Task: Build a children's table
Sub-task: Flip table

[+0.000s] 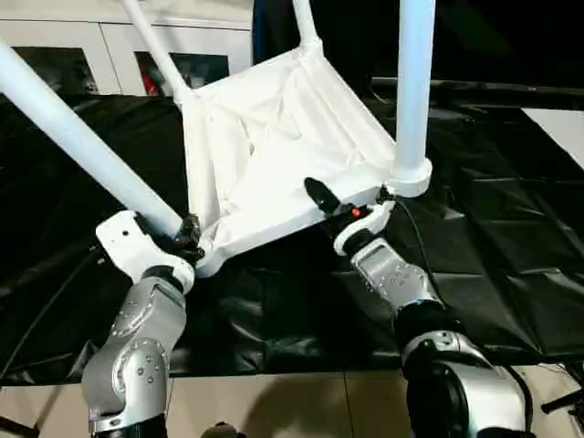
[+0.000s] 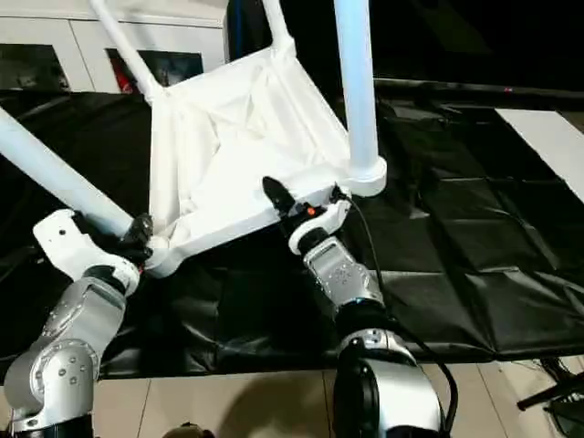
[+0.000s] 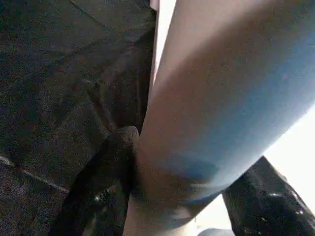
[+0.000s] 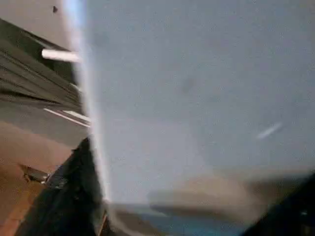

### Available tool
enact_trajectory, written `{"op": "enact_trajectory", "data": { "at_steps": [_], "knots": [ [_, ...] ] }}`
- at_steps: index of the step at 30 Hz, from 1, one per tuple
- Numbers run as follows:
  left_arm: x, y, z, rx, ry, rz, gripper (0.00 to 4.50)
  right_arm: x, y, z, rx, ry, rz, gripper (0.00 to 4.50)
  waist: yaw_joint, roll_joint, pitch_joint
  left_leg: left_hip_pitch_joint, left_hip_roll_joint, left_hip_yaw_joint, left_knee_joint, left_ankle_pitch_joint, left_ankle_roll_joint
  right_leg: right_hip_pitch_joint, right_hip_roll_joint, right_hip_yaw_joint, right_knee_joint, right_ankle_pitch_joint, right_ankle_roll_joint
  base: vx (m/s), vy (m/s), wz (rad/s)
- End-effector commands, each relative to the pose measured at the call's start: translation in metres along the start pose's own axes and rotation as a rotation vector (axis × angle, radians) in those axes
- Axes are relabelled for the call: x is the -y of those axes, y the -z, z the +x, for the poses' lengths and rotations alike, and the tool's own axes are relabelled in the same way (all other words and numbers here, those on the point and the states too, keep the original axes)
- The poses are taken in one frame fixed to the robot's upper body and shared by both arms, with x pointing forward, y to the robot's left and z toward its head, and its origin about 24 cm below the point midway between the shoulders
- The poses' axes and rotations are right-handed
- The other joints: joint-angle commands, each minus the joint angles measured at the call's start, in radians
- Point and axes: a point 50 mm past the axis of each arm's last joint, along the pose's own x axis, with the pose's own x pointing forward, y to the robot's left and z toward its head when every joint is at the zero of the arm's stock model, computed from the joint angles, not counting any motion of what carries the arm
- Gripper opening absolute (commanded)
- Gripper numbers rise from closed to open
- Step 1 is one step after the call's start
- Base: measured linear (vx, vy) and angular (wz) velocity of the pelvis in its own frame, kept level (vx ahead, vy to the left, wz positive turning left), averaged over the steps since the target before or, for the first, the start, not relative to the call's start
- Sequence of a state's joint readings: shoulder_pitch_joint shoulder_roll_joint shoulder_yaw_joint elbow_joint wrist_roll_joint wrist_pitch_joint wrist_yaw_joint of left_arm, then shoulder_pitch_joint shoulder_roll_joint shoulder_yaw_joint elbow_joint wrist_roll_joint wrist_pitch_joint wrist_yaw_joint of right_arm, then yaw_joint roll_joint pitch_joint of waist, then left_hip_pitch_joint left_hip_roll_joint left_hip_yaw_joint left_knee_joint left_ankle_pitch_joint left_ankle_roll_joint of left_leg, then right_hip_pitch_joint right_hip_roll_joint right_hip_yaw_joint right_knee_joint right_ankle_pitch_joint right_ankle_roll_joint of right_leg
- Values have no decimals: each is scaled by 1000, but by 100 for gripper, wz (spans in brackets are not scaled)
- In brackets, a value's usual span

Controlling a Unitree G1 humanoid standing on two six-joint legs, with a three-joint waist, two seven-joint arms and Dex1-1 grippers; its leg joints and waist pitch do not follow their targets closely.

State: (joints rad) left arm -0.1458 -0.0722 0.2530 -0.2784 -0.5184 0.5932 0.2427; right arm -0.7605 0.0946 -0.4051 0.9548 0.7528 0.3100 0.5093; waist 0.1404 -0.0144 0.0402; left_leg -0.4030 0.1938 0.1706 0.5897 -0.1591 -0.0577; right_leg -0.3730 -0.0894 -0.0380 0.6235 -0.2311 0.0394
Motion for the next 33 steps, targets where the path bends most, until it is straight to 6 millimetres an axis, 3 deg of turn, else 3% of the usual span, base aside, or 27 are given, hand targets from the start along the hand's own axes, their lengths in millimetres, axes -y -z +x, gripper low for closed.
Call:
{"op": "enact_trajectory", "data": {
  "at_steps": [1,11,12,14,15,17,19,23,24,25,27,29,33],
  "knots": [
    [31,23,-5,-92,145,-155,226,-6,-7,4,21,-22,-10,308,-5,13,-67,32,29,-3,-65,-131,-35,30,-35,18,-54,107,-177,0,0,0],
    [31,27,-4,-113,149,-162,226,-7,-18,0,25,-52,-74,237,-3,15,-68,33,28,-4,-64,-133,-35,30,-35,17,-54,103,-178,0,0,0],
    [30,26,-4,-112,151,-155,226,-7,-18,0,27,-52,-81,234,-4,7,-68,32,29,-3,-64,-130,-32,32,-36,18,-53,102,-179,0,0,0],
    [30,26,-5,-110,153,-151,226,-6,-18,0,29,-52,-84,232,-3,11,-68,32,28,-2,-64,-127,-29,30,-36,18,-54,101,-180,0,0,0],
    [29,25,-4,-110,157,-140,226,-7,-19,0,30,-55,-87,231,-4,3,-67,31,29,-1,-64,-127,-26,31,-36,18,-55,97,-180,0,0,0],
    [28,26,-4,-115,166,-117,226,-8,-24,-2,35,-64,-111,230,-1,14,-69,32,28,-3,-63,-118,-24,30,-37,18,-53,95,-179,0,0,0],
    [26,27,-4,-117,157,-119,282,-7,-27,-2,49,-60,-119,229,-1,16,-69,31,28,-3,-63,-116,-27,30,-36,18,-52,107,-177,0,0,0],
    [18,25,-7,-127,163,-156,311,-9,-35,-4,93,-49,-152,226,-1,15,-73,30,27,-3,-59,-92,-37,31,-34,17,-48,144,-191,0,0,0],
    [9,22,-8,-115,133,-149,329,-14,-45,-3,127,-47,-193,223,0,28,-75,31,27,-4,-57,-82,-39,29,-33,15,-45,163,-190,0,0,0],
    [5,21,-8,-112,118,-147,339,-15,-48,-3,136,-46,-206,216,-5,19,-74,27,23,-2,-55,-74,-29,33,-31,16,-44,182,-191,0,0,0],
    [-5,21,-11,-109,84,-138,351,-16,-57,-5,165,-25,-232,204,-4,17,-76,24,20,0,-50,-48,-9,33,-31,17,-42,208,-198,0,0,0],
    [-8,21,-12,-109,78,-131,385,-16,-60,-6,176,-14,-235,198,-4,22,-71,23,24,1,-51,-62,3,29,-32,17,-45,176,-200,0,0,0],
    [-15,22,-21,-124,71,-119,398,-19,-74,-11,227,-15,-255,196,-7,28,-68,26,27,0,-54,-97,-12,27,-31,17,-48,140,-195,0,0,0]
  ]
}}
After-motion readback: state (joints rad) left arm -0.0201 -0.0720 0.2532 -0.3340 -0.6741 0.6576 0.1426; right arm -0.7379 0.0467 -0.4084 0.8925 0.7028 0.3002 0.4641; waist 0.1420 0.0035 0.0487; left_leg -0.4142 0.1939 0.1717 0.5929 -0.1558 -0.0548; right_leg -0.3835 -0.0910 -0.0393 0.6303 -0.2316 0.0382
